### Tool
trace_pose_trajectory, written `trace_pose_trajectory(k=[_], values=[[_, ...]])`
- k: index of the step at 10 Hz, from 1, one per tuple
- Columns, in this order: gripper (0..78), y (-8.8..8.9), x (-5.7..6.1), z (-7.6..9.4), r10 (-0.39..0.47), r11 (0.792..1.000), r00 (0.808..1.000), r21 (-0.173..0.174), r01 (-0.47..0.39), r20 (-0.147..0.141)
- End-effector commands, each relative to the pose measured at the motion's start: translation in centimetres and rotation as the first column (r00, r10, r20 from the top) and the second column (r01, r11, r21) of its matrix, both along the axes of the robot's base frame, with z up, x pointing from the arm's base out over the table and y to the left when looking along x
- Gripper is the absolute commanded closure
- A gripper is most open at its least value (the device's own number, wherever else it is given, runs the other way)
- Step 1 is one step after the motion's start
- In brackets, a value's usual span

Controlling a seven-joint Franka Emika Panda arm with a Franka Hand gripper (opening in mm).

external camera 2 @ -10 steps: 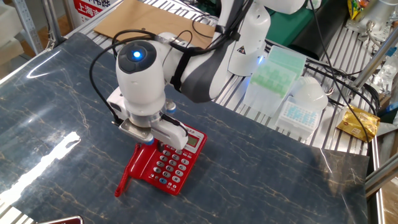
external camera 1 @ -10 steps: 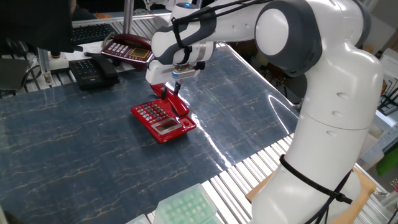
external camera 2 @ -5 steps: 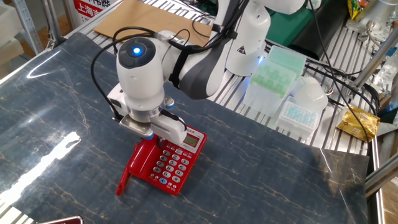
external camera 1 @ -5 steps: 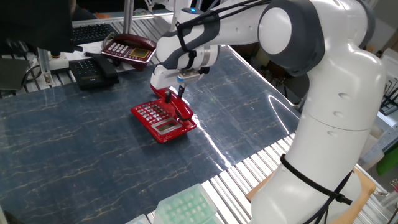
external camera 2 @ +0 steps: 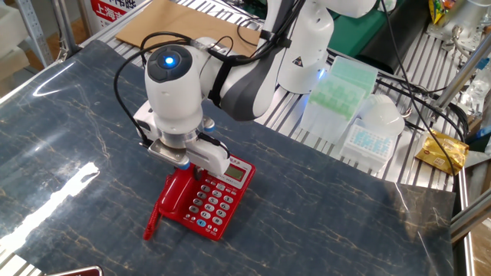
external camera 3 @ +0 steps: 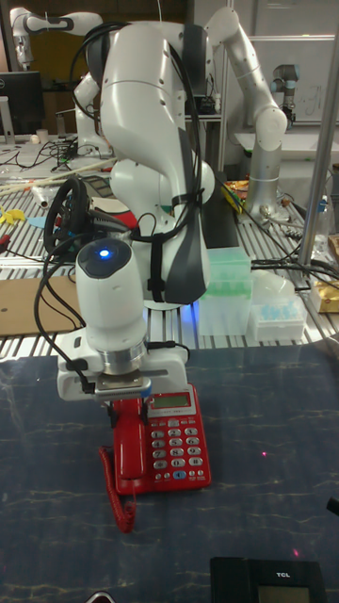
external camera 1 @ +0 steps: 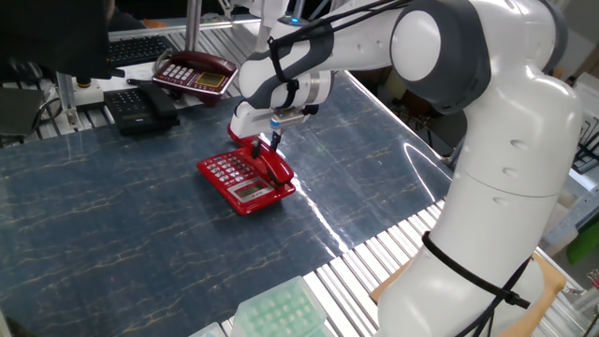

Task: Place the handset of the telephone on the corresponding phone cradle

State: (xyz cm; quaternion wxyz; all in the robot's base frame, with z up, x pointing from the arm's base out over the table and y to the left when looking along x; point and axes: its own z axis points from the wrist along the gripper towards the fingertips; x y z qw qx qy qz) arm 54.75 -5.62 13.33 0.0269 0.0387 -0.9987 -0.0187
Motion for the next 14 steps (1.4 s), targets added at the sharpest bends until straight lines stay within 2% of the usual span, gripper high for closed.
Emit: trace_pose_trajectory(k=[1,10,14], values=[[76.4,-0.03,-0.5,-0.09,-0.004,1.0,1.0,0.0,0.004,0.005],[76.4,0.04,-0.55,-0.38,-0.034,0.999,0.999,-0.003,0.034,0.005],[76.4,0.04,-0.55,-0.38,-0.011,1.0,1.0,0.0,0.011,0.005]])
